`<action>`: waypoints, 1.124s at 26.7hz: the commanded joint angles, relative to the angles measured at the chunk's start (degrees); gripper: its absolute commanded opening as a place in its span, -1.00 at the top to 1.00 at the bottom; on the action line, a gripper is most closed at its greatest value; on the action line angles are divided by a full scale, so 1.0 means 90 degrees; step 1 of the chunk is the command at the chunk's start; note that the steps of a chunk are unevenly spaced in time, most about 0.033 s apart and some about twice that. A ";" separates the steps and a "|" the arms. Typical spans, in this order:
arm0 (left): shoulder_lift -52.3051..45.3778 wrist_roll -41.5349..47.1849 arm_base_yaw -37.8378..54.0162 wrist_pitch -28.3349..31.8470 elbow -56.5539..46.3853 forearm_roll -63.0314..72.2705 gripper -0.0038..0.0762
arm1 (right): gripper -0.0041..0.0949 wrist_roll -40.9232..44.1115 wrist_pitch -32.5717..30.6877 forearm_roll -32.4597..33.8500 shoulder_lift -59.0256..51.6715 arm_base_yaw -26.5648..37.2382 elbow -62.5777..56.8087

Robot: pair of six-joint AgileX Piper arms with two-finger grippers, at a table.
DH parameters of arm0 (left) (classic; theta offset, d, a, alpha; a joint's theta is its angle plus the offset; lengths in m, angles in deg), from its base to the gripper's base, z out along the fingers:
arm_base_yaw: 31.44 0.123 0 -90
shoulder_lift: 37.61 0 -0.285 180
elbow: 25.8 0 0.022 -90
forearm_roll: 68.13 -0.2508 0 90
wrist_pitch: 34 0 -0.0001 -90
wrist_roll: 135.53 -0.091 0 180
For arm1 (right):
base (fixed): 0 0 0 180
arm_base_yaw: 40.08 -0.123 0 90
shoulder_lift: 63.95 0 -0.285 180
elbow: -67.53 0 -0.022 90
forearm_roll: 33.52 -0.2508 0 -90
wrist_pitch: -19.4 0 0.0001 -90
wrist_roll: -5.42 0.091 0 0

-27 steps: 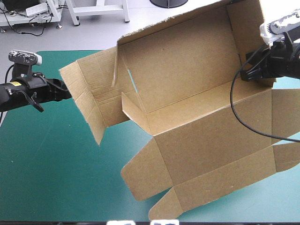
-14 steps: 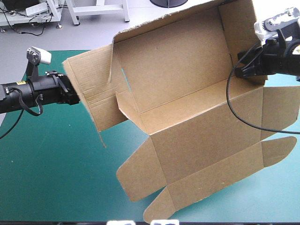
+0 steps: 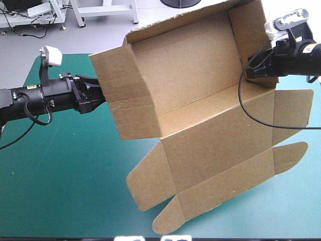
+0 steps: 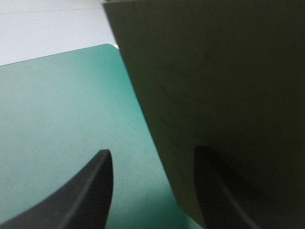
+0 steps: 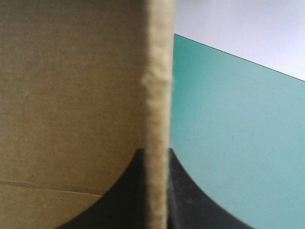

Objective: Fold the box

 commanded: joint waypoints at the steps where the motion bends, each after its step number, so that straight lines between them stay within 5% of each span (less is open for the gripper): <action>1: -0.0121 0.0011 -0.0180 -0.0296 0.0164 0.0697 -0.02 | 0.96 0.0148 0.0512 -0.0442 -0.0144 -0.0034 0.0190; 14: -0.0121 0.0060 -0.0180 -0.0119 0.0164 0.0926 -0.19 | 0.96 0.1340 0.1422 0.1217 0.0069 -0.1587 0.0190; 22: -0.0145 0.0311 -0.0180 0.0766 0.0187 0.0061 -0.19 | 0.96 0.2121 0.1734 0.2007 0.0477 -0.2155 0.0190; 30: -0.0145 0.0146 -0.0180 0.0818 0.0238 -0.0007 -0.31 | 0.96 0.2310 0.2077 0.1837 0.0812 -0.2298 0.0190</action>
